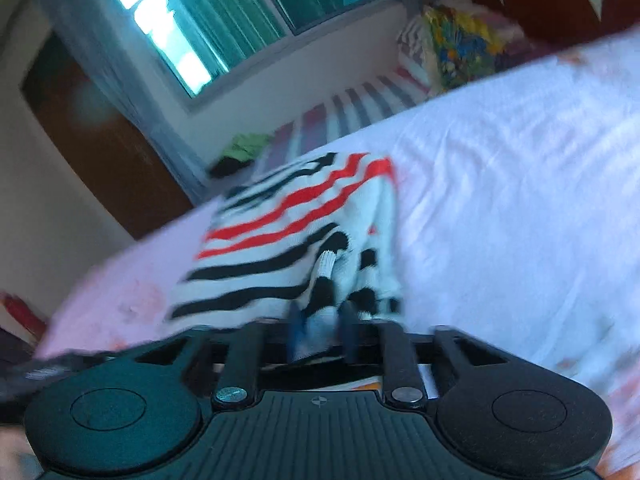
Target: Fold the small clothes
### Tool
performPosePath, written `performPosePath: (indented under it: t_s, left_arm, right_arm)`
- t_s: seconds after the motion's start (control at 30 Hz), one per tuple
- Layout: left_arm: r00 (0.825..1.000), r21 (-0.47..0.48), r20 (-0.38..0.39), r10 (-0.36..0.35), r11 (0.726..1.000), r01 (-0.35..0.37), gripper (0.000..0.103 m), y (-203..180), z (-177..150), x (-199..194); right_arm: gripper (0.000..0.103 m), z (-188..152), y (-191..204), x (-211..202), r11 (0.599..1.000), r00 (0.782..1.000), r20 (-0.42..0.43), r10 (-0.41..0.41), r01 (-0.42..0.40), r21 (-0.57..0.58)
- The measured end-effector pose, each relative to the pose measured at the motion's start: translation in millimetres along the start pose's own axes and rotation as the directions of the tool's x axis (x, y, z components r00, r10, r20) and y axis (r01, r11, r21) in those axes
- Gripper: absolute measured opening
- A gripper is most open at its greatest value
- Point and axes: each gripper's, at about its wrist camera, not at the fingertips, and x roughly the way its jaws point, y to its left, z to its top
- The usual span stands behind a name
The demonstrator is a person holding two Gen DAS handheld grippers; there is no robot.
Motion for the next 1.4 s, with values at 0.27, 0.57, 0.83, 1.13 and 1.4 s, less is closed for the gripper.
performPosePath:
  t_s: [0.27,0.57,0.83,1.13,1.4]
  left_arm:
    - [0.988,0.188,-0.009,0.155,0.971,-0.15,0.054,-9.4,-6.0,-2.3]
    - [0.988,0.405,0.116,0.099,0.904,-0.138,0.054,-74.5,15.7,4.0]
    - [0.973,0.466,0.071,0.219,0.856,-0.226,0.051,-86.6,5.0,34.6]
    - [0.953,0.487,0.126,0.275,0.82,-0.301,0.053,-82.6,8.7,24.8]
    - [0.95,0.507,0.129,0.286,0.804,-0.311,0.053,-84.6,7.3,25.3]
  right_arm:
    - [0.011,-8.5,-12.2,-3.4,0.992,0.992,-0.016,-0.128,0.127,-0.026]
    - [0.011,11.7,54.2,-2.8,0.912,0.976,0.142,-0.167,0.207,-0.355]
    - [0.011,-7.7,34.7,33.4,0.883,0.957,0.028,-0.288,0.276,-0.38]
    - [0.011,0.8,45.3,27.7,0.876,0.96,0.075,-0.271,0.279,-0.394]
    - [0.011,-0.7,37.9,37.7,0.863,0.956,0.043,-0.291,0.281,-0.42]
